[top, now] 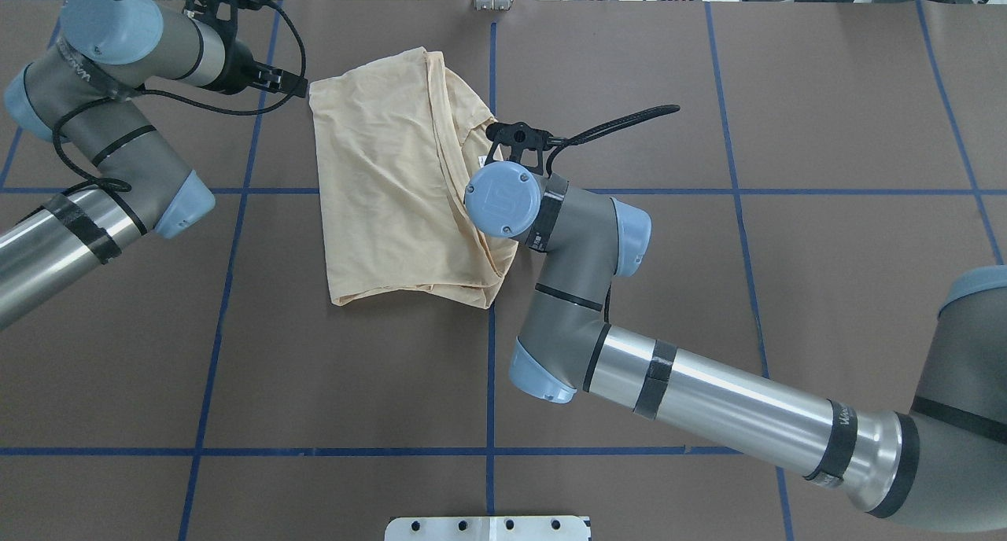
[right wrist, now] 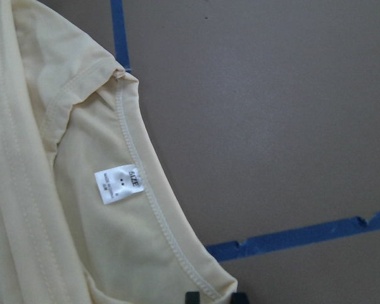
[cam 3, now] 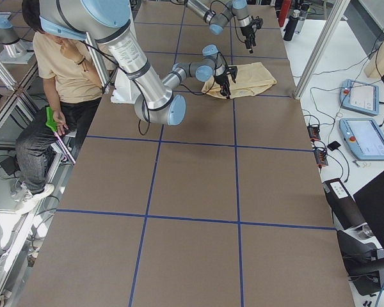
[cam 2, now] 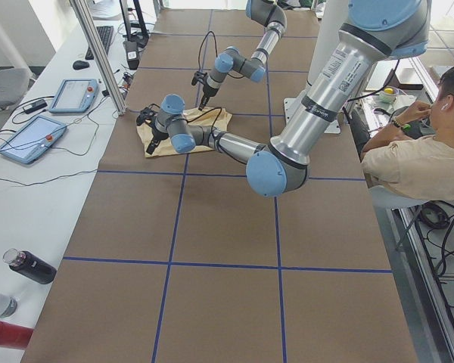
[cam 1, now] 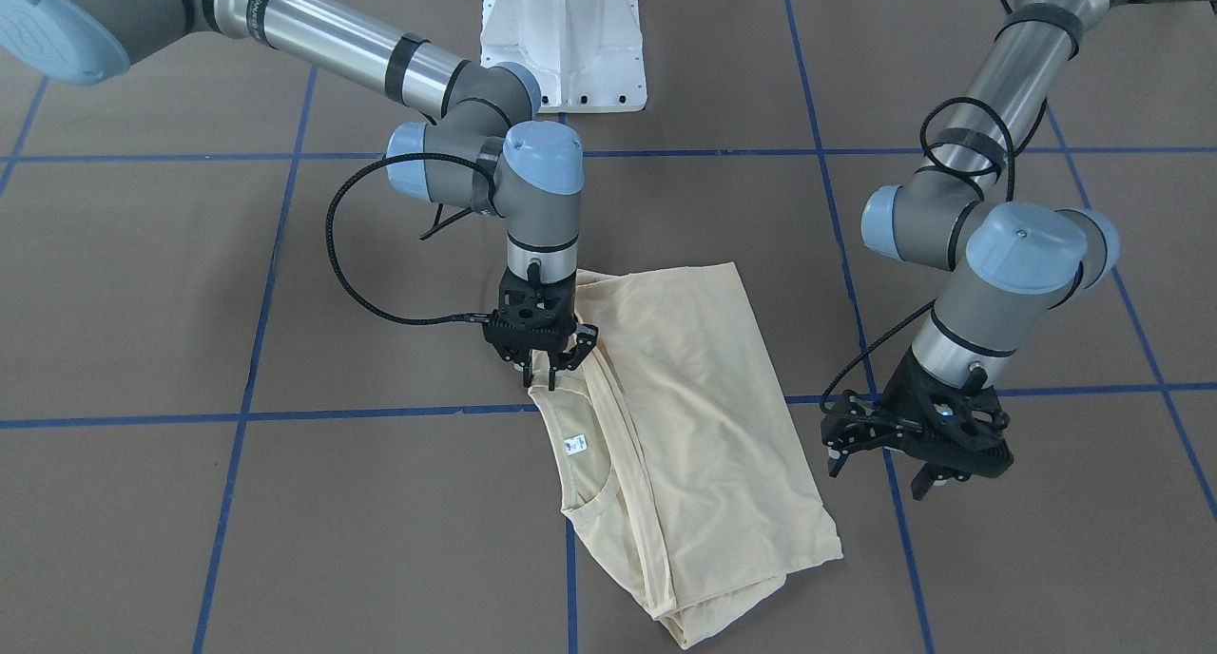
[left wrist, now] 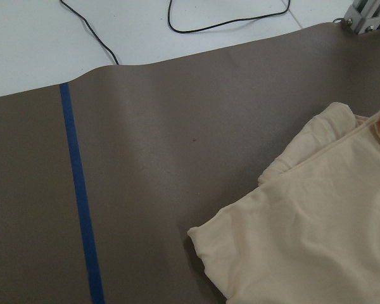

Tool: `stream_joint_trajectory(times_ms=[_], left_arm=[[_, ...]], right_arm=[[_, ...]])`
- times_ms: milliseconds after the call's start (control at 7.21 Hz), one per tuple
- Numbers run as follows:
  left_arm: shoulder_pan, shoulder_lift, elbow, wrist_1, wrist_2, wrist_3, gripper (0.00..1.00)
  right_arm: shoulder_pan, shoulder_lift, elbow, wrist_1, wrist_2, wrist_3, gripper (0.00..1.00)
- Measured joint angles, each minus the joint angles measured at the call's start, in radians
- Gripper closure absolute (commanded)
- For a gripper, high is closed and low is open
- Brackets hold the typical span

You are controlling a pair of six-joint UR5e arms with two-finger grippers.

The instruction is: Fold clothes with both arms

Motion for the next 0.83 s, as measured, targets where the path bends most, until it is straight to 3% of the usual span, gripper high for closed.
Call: stream_joint_trajectory(times_ms=[277,416,832], left_arm=[[0.000,0.002,0.000,-0.005,0.000,-0.002,0.00],[0.000,0.002,0.000,-0.006,0.000,-0.002,0.00],[0.001,0.003,0.000,-0.006,0.000,-0.003,0.00]], right_arm=[[0.000,-0.011,0.018,-0.001,0.005,-0.001,1.00],[-0.002,-0.053,0.075,-0.001,0.009,-0.001,1.00],[-0.073,-0.302,0.403,-0.008,-0.003,0.002,1.00]])
